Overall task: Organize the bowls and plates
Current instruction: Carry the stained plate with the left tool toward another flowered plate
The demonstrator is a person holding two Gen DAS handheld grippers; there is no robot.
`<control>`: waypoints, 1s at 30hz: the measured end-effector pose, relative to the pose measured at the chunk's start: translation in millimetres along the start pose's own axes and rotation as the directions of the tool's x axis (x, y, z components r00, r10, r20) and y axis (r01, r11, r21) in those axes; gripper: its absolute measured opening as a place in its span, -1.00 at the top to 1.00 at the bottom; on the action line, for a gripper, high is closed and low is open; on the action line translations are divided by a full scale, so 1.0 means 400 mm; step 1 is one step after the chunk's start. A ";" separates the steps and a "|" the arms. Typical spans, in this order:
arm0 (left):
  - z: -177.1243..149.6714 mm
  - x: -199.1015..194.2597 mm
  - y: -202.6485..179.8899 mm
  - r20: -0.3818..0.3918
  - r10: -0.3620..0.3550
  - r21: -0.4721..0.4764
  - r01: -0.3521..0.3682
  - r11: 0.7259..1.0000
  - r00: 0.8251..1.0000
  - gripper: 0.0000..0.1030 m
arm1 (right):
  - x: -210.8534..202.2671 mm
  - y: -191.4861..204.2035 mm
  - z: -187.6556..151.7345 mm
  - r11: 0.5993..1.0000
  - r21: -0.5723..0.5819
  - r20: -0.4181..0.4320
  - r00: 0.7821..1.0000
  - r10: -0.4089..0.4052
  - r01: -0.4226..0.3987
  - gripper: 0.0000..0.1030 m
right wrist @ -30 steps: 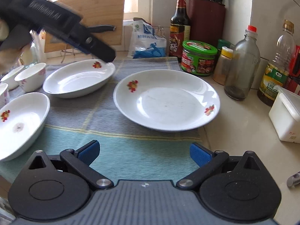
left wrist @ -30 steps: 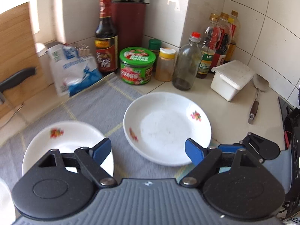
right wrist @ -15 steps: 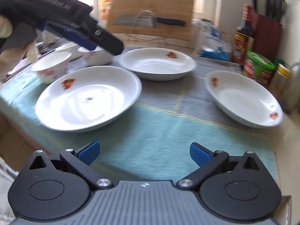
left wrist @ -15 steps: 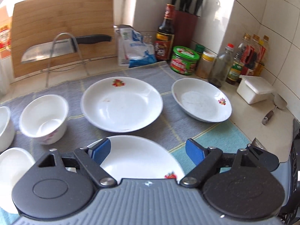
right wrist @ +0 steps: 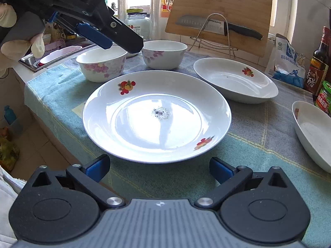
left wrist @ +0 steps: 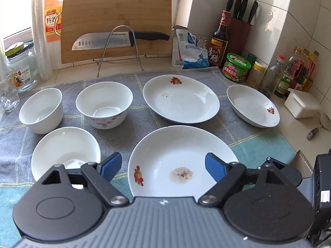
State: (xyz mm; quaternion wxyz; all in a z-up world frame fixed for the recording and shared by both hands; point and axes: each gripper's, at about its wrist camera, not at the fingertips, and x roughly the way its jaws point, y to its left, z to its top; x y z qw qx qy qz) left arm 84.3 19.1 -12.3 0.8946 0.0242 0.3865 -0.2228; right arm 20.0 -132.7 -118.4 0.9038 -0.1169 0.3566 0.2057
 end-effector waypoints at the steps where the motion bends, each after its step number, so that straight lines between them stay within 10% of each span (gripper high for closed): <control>1: -0.001 0.003 0.002 -0.006 0.002 0.001 -0.002 1.000 1.000 -0.70 | 0.003 0.001 0.002 1.000 -0.007 0.000 1.000 0.003 -0.003 -1.00; 18: 0.083 0.153 -0.014 -0.221 -0.027 0.148 0.060 0.987 0.975 -0.69 | 0.030 -0.032 0.002 0.992 -0.088 0.041 0.995 0.092 -0.088 -1.00; 30: 0.132 0.271 0.011 -0.477 -0.120 0.152 0.216 0.965 0.871 -0.65 | 0.022 -0.031 -0.027 0.993 -0.085 0.113 0.989 0.092 -0.083 -1.00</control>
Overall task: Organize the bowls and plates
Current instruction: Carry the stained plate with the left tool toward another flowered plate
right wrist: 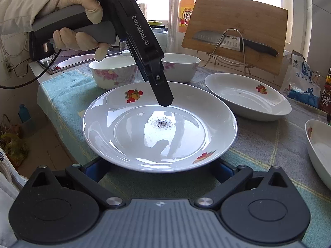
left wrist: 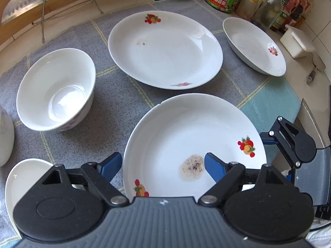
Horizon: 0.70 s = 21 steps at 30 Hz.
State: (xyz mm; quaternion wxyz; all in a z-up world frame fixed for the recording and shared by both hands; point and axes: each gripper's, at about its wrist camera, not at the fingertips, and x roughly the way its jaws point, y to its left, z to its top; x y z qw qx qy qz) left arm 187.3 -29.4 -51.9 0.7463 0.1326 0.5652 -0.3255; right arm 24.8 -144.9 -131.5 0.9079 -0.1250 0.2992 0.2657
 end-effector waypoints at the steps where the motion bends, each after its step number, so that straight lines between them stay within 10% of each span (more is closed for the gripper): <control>1: 0.004 0.004 0.003 -0.018 -0.013 0.004 0.013 1.000 1.000 -0.64 | -0.001 0.001 -0.001 1.000 0.002 0.003 1.000 -0.005 0.005 -1.00; 21: 0.046 0.043 0.020 -0.136 -0.119 0.078 0.131 0.988 0.983 -0.62 | 0.012 0.019 0.015 0.999 0.011 -0.040 0.998 -0.038 0.038 -1.00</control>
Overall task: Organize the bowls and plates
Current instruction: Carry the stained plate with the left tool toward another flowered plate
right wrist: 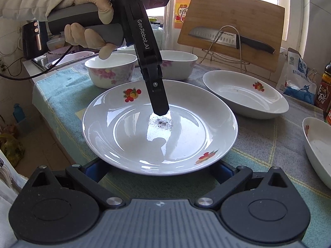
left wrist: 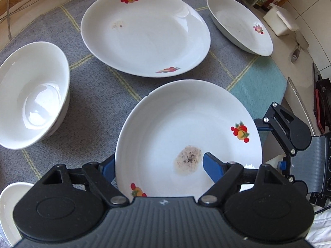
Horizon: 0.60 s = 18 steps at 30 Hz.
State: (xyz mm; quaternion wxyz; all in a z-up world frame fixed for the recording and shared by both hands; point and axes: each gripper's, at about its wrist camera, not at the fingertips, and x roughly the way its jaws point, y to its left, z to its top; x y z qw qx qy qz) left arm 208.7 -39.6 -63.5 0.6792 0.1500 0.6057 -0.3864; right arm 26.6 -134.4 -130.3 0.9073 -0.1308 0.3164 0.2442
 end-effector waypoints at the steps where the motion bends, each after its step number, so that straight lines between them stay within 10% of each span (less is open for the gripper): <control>1: 0.001 0.000 0.001 0.000 -0.002 -0.001 0.002 1.000 1.000 -0.62 | 0.002 -0.001 0.004 1.000 -0.001 -0.011 1.000 0.001 -0.001 -1.00; 18: 0.000 -0.027 0.006 0.021 -0.051 0.004 0.050 0.999 0.998 -0.62 | 0.011 -0.007 0.040 1.000 -0.025 -0.103 0.995 0.009 -0.012 -1.00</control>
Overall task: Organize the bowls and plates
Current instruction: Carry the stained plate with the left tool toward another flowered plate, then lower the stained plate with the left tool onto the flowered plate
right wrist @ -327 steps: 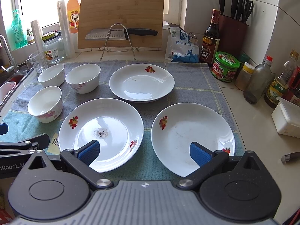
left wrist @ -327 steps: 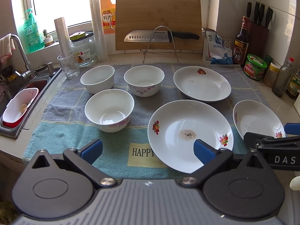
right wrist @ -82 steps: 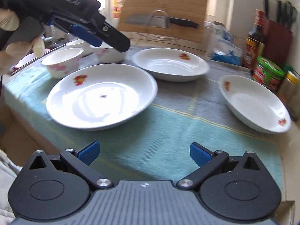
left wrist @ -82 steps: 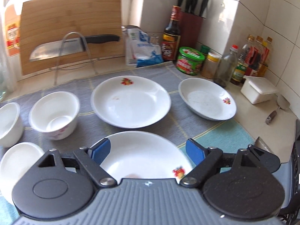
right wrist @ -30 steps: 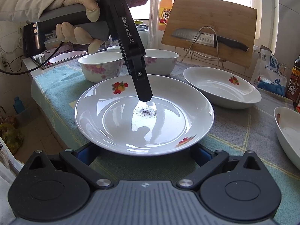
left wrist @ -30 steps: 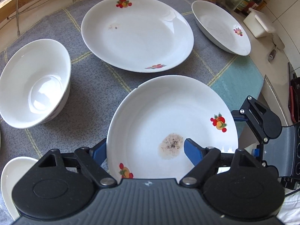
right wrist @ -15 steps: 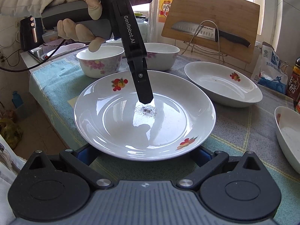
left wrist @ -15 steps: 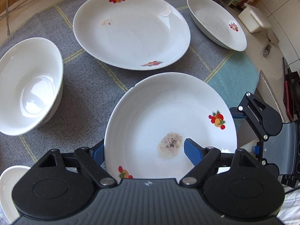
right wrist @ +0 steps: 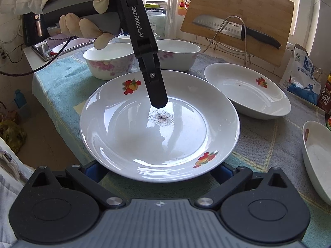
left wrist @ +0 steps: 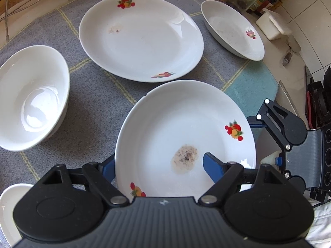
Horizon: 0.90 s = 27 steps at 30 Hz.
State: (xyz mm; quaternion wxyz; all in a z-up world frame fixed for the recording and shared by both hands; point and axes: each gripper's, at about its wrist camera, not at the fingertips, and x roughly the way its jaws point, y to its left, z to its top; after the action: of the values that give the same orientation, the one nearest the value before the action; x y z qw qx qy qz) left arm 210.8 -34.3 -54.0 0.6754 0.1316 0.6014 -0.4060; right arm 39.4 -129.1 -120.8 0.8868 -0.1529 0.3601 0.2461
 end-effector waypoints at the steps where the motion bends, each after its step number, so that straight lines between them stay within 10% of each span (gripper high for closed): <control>1: 0.001 -0.002 -0.001 0.001 0.001 0.002 -0.001 1.000 1.000 -0.62 | -0.002 -0.002 0.002 1.000 0.000 -0.002 1.000 0.002 -0.002 -1.00; 27: 0.168 -0.023 -0.119 0.049 -0.008 0.093 0.004 0.996 0.999 -0.62 | -0.098 -0.131 0.017 0.997 0.022 0.029 0.997 -0.073 0.073 -1.00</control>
State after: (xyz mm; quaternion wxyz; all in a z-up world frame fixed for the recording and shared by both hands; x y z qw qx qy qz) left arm 225.1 -106.0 -14.5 0.6819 0.1509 0.5654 -0.4387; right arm 47.5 -182.6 -83.2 0.9021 -0.1528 0.3434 0.2119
